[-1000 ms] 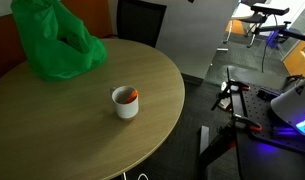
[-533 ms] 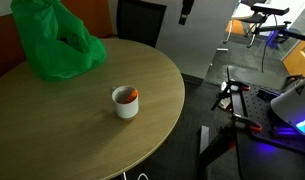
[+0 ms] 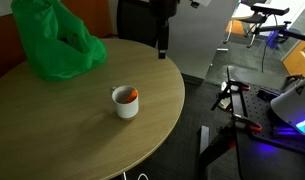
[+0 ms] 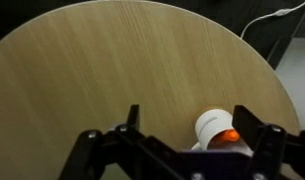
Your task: Take the orange marker out of the white and brown mug
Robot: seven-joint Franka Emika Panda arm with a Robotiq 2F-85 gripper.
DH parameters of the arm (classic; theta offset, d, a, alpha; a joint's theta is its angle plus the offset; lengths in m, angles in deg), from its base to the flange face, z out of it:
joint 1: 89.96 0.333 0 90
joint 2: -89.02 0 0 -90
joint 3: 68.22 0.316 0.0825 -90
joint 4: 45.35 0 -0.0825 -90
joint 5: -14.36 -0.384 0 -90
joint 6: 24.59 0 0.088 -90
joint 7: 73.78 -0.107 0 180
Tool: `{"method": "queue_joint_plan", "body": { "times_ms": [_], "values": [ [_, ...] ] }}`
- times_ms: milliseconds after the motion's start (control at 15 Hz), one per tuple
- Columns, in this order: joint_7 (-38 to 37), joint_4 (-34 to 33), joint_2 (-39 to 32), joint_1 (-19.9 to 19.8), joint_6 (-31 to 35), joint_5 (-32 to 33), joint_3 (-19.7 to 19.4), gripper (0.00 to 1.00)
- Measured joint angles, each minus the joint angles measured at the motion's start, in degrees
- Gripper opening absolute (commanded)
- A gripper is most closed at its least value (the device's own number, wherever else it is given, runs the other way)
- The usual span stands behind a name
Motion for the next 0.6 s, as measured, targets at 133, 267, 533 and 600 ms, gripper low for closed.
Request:
{"method": "queue_joint_plan", "body": {
  "times_ms": [133, 267, 533, 600],
  "values": [
    [-0.7, -3.41, -4.19, 0.88, -0.53, -0.03, 1.36, 1.0],
    [-0.66, -6.53, -7.81, 1.65, -1.38, -0.72, 2.94, 1.0],
    [-0.28, -9.54, -9.11, 1.83, -3.91, -1.45, 3.99, 1.0],
    [-0.18, -9.55, -9.11, 1.69, -3.98, -1.46, 3.89, 1.0]
  ]
}}
